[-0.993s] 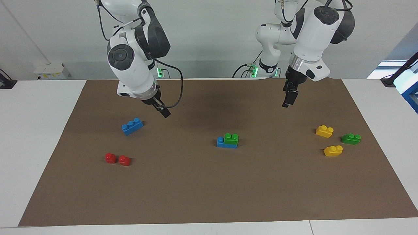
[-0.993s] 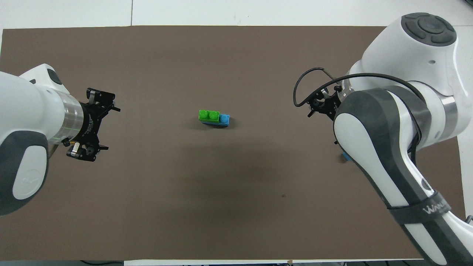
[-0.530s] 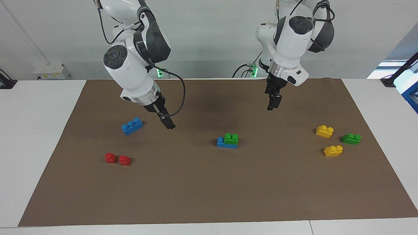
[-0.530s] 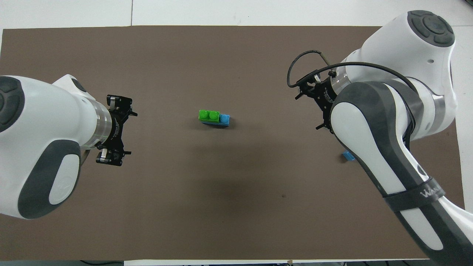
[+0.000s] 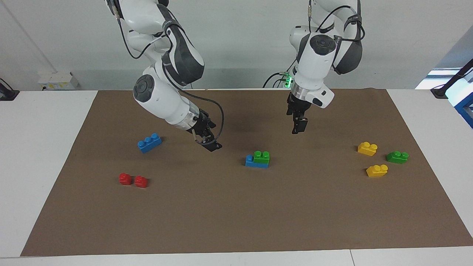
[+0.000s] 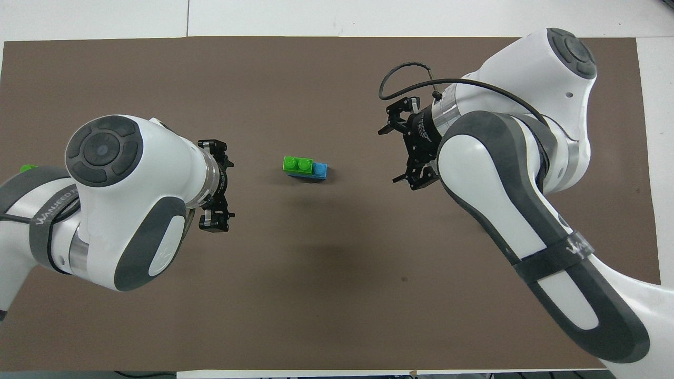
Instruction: Remove green block with left arm and hold with right
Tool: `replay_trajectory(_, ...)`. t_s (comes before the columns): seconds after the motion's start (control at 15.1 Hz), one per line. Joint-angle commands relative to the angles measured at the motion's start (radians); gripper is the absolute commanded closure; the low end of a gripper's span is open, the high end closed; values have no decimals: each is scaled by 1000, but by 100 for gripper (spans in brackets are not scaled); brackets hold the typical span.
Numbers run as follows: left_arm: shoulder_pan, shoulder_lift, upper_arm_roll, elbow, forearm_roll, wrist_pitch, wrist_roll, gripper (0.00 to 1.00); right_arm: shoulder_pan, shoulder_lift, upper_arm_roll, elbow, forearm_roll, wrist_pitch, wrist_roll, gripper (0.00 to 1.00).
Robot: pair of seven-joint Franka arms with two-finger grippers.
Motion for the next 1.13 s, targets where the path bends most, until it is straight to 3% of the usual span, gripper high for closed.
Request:
replay_trajectory(0.0,-26,15,15,-1,-22,33,-27,0,-4,41,3,-15,80,62,22,1)
replay_trajectory(0.26,-49,54,15,11,-36,71,-42,0,33,82,3,-48,117,214,128,1)
replay_trajectory(0.53,-54,96,15,40,-39,82,-88,0,42,96,3,-73,115,248,113,1)
replay_trajectory(1.06,-94,225,16,160,-27,65,-231,0,96,61,3,-223,117,427,93,1)
